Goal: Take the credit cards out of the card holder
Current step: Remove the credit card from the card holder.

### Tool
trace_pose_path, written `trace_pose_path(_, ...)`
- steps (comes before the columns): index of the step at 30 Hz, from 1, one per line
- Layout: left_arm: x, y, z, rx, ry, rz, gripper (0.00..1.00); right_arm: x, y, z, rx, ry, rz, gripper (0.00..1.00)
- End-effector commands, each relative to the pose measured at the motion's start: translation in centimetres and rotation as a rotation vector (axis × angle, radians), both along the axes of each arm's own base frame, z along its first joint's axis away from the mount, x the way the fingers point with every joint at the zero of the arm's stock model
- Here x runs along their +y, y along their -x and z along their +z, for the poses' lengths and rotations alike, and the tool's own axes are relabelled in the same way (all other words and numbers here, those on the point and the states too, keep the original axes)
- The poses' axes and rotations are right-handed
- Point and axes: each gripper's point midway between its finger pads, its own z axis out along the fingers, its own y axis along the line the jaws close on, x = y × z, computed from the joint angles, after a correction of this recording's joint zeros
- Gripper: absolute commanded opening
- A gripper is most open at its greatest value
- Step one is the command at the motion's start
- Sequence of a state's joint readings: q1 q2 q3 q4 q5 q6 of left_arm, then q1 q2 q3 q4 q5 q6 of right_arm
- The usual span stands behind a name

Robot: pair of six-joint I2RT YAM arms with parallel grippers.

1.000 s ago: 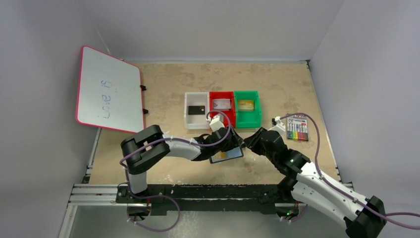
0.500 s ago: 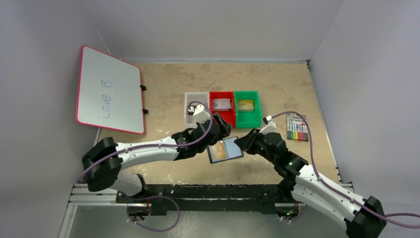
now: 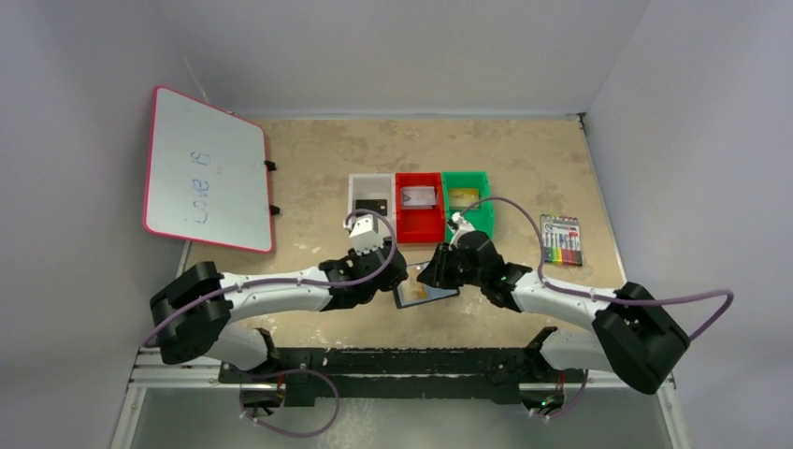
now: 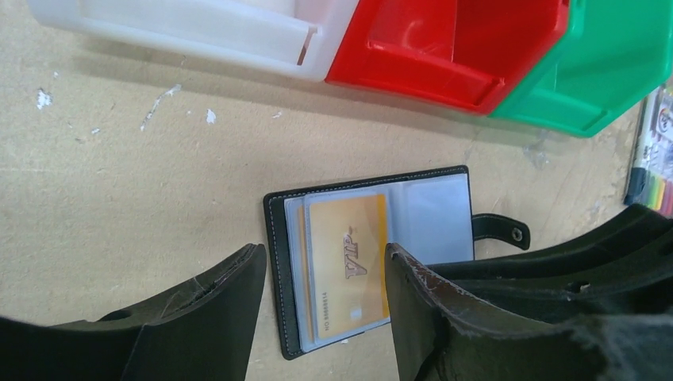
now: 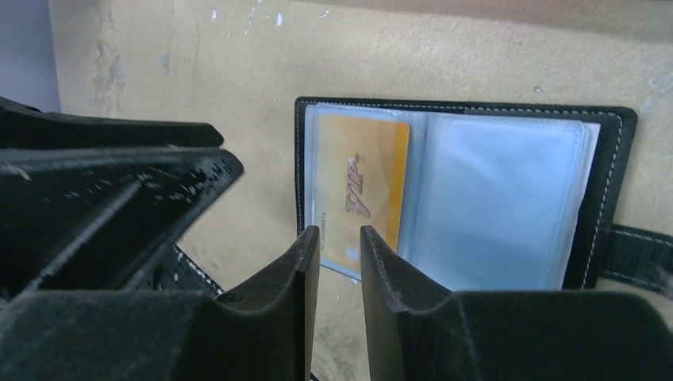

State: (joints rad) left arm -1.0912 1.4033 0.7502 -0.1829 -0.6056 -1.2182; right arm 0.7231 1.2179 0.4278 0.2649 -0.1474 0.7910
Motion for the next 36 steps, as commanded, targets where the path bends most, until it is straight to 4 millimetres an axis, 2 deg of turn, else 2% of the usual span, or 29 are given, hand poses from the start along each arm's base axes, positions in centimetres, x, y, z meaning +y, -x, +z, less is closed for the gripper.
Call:
trace_pose_path(1,-1.6,0.2,-0.4,0.021,0.013,-0.056,0.55,1.5,-1.5,1.3,-0.053,-0.032,0.035,0.29)
trace_pose_path(13,-2.5,1.1,-3.7,0.104,-0.073,-0.127,0.54,0.7,-1.5,-2.0,0.018,0.024,0.024,0.31)
trace_pose_path(18,-2.6,1.4,-4.7,0.126,-0.106,-0.158,0.47,0.7,-0.9,-2.9,0.048,-0.011,0.013,0.30)
trace_pose_path(20,-2.8,1.7,-5.1,0.133,-0.117,-0.174,0.41,0.6,-0.7,-3.1,0.062,-0.035,-0.004,0.30)
trace_pose_path(29,-3.4,2.5,-6.5,0.160,-0.166,-0.214,0.22,0.5,-0.2,-3.5,0.125,-0.169,-0.070,0.24)
trace_pose_path(36,-3.7,3.2,-7.5,0.170,-0.207,-0.226,0.15,0.7,-0.5,-1.7,0.125,-0.314,-0.108,0.19)
